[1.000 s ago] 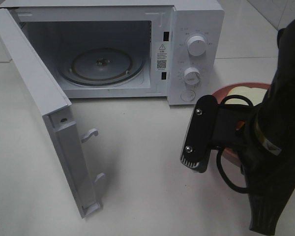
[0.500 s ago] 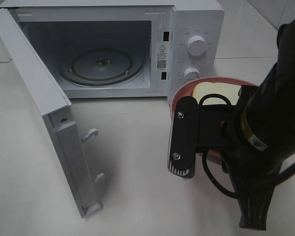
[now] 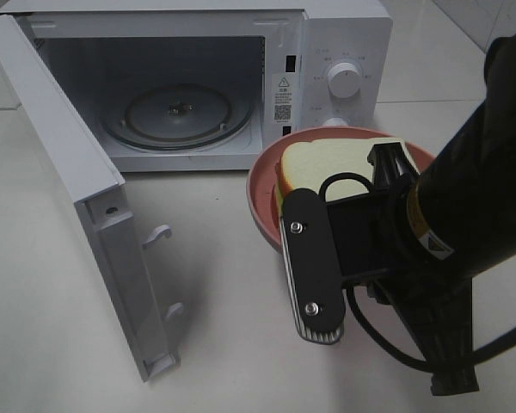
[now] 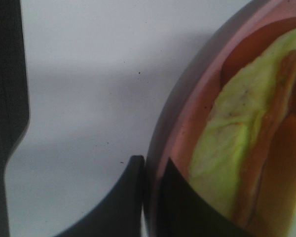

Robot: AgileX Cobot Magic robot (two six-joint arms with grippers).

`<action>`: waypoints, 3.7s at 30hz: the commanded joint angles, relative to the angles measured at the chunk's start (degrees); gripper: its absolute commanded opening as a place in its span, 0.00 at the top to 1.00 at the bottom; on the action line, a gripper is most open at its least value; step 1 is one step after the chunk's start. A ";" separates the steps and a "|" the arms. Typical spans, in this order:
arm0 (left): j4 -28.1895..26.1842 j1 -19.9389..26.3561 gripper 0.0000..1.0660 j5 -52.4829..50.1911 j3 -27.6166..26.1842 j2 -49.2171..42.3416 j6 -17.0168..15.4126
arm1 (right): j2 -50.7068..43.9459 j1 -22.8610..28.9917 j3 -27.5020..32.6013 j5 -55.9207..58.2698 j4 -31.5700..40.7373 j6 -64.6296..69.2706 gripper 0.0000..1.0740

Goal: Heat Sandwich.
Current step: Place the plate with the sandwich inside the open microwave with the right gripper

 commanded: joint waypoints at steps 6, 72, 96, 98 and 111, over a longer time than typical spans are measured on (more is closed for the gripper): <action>-0.06 -0.29 0.08 -0.23 0.06 -0.97 -0.06 | -0.40 0.11 0.17 -2.35 -1.38 -14.15 1.00; -0.06 -0.29 0.08 -0.23 0.06 -0.97 -0.06 | 4.58 -19.94 -1.49 -18.45 25.67 -71.96 1.00; -0.06 -0.29 0.08 -0.23 0.06 -0.97 -0.06 | 17.42 -19.77 -14.95 -21.54 28.76 -75.29 1.00; -0.06 -0.29 0.08 -0.23 0.06 -0.97 -0.06 | 17.93 -19.77 -15.47 -21.54 29.56 -76.32 1.00; -0.06 -0.29 0.08 -0.23 0.06 -0.97 -0.06 | 23.89 -19.77 -21.08 -23.03 33.86 -80.73 0.99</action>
